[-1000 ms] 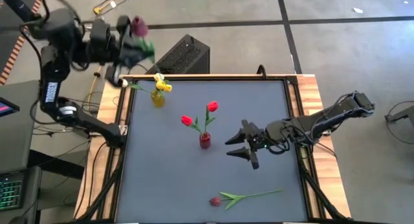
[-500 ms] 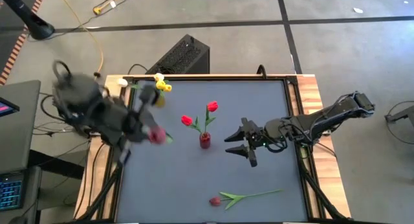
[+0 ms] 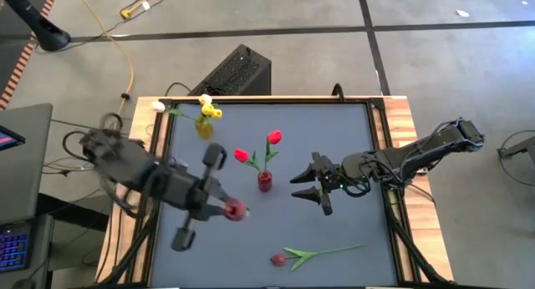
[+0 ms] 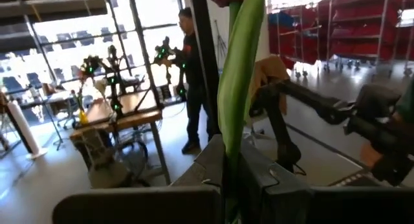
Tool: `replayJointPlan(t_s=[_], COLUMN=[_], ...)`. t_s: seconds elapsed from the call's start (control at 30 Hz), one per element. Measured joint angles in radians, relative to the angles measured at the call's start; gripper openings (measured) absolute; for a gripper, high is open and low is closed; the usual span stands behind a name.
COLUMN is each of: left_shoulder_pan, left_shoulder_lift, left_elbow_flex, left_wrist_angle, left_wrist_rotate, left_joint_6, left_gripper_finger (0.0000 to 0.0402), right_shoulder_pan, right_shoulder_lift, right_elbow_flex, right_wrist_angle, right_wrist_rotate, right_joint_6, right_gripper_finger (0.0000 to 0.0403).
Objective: Sort flowers into vase by color
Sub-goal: Put the top red flower into the red vase
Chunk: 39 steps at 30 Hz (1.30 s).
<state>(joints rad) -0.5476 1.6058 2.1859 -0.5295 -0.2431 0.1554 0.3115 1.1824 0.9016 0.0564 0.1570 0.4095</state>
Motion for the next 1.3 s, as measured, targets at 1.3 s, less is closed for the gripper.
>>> replayJointPlan(t_s=[1.3], left_shoulder_pan=[0.262], left_shoulder_lift=[-0.230], left_elbow_flex=[-1.146], left_wrist_angle=[0.948], left_wrist_rotate=[-0.341], left_joint_6=[0.021], left_gripper_finger=[0.0000], right_shoulder_pan=[0.020], right_shoulder_lift=[0.000], right_elbow_flex=[0.000], right_wrist_angle=[-0.010], right_wrist_rotate=[0.000], right_joint_6=[0.003], right_gripper_finger=[0.0232])
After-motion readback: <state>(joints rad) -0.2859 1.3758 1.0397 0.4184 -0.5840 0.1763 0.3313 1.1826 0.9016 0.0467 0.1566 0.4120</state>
